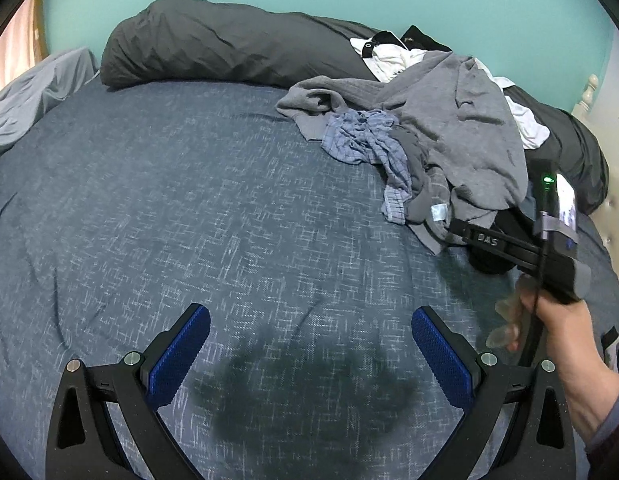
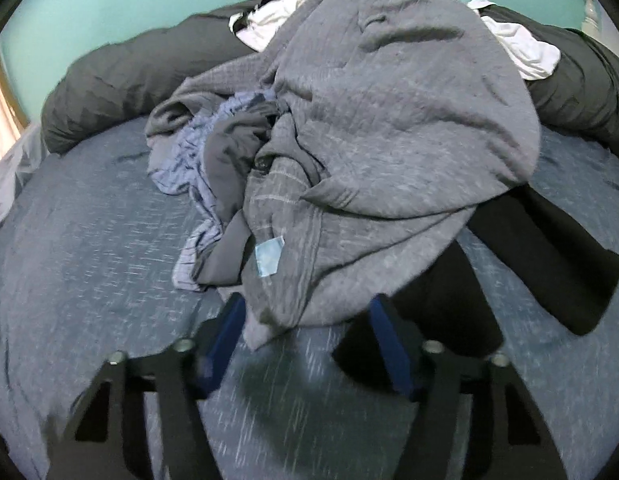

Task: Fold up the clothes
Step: 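Reach the right tool into the pile and grasp the grey sweatshirt, then drag the grey sweatshirt out of the pile with the right tool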

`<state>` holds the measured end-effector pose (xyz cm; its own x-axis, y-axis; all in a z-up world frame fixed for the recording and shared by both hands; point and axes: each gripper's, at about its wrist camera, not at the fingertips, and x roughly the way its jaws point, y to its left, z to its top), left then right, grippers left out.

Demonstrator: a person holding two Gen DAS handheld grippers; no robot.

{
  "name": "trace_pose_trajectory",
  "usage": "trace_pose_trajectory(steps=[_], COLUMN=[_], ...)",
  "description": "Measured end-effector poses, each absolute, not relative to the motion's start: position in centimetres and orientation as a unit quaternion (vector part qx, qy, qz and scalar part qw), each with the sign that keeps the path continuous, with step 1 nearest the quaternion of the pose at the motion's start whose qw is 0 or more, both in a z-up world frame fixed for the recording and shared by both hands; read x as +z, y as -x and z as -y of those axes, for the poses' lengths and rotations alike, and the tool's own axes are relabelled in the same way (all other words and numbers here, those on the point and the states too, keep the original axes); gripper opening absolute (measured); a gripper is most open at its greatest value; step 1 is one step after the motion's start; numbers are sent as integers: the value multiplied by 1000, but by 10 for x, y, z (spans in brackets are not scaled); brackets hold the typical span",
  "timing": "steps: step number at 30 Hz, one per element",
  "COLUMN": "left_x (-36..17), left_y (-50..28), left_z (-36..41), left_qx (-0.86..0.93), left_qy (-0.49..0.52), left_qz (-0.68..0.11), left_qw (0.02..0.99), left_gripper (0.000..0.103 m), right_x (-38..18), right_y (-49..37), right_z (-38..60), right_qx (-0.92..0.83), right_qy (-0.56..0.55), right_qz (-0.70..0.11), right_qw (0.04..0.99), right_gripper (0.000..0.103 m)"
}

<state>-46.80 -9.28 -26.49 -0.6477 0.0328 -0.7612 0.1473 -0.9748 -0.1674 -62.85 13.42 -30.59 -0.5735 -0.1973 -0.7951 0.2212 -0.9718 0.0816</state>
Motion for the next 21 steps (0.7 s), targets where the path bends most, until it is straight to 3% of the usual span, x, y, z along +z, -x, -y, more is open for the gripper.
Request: trace_pose_trajectory(steps=[1,3,21], left_x=[-266,-266,-232], left_y=[468,465,400], left_z=[94,95,88], left_qx=[-901,-902,-911], left_qy=[-418,-418,-397], left_qz=[-108,-108,-109], left_qw=[31,31,22], left_gripper=[103,103,103], right_x=[-308,-310,-203], right_y=[630,632,529], right_z=[-133,-131,-199], right_qx=[-887,-887,-923], right_qy=[-447,-448,-344], right_qz=[-18,-23,26], right_qw=[116,113,169], right_gripper=[36,11,6])
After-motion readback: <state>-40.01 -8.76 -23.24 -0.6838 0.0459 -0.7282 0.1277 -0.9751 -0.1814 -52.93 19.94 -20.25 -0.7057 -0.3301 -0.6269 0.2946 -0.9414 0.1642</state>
